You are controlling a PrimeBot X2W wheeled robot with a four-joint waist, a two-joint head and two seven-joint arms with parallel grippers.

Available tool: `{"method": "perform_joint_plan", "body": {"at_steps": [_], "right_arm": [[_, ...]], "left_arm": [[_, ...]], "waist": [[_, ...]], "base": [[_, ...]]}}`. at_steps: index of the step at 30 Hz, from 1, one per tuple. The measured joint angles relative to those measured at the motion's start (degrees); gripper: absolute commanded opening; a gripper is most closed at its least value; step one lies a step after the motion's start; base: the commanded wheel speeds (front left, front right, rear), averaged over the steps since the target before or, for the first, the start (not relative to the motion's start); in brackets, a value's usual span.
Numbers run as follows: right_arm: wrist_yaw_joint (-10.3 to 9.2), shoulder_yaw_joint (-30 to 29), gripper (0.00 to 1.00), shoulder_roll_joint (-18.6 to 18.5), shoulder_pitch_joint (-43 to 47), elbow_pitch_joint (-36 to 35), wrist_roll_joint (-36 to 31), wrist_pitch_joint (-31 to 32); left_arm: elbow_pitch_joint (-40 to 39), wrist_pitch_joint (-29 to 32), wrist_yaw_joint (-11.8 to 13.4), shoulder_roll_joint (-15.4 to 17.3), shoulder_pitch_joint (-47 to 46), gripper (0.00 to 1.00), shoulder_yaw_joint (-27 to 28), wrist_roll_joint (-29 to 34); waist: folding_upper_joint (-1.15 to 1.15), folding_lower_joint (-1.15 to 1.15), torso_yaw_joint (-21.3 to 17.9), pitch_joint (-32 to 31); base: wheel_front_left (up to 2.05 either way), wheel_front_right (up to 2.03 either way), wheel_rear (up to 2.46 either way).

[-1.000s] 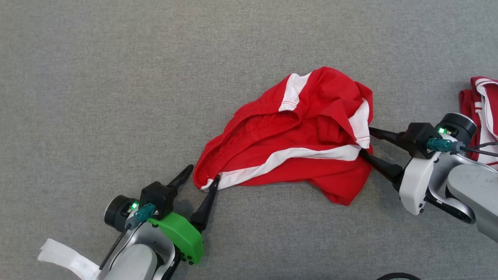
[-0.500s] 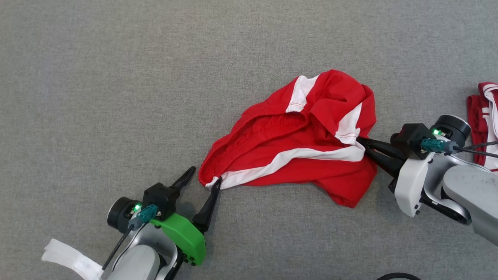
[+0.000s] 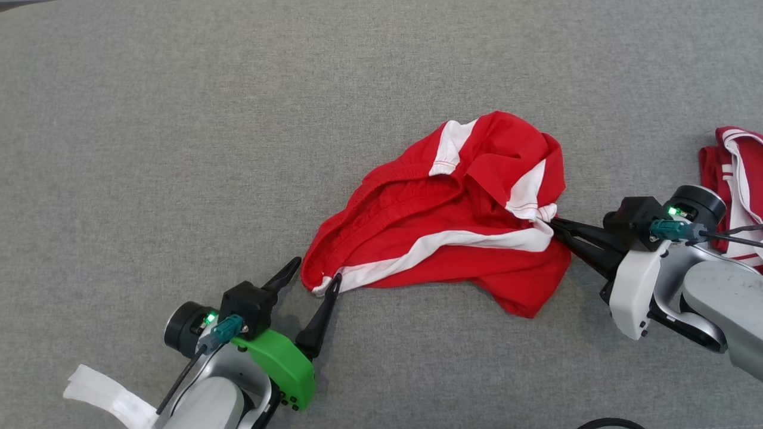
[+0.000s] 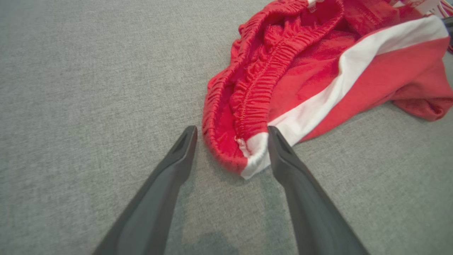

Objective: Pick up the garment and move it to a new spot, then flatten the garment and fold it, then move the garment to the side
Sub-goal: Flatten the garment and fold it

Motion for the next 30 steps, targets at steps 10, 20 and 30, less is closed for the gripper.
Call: {"method": "perform_joint_plan", "body": {"at_steps": [10,20,30], "right_arm": [[0.00,0.00,0.00,-0.02,0.60,-0.10,0.23,-0.54],[0.00,0.00,0.00,-0.38,0.77,-0.32,0.82,-1.86],[0.00,0.00,0.00,-0.15,1.02,-0.45,0.70,-2.53]], "left_arm": [[-7.36,1.58,2.04,2.70,0.96,1.00,-0.62,1.70],[-14.66,6.54,2.43,4.63,3.54,1.00,-3.00,2.20],[-13.27,8.15,2.48,6.50,3.85,1.00,-3.05,2.08]], "waist": [[0.00,0.00,-0.57,-0.39],[0.00,0.00,-1.35,-0.17],[0.00,0.00,-3.23,-0.03]], "base": [[0.00,0.00,0.00],[0.00,0.00,0.00],[0.00,0.00,0.00]]}}
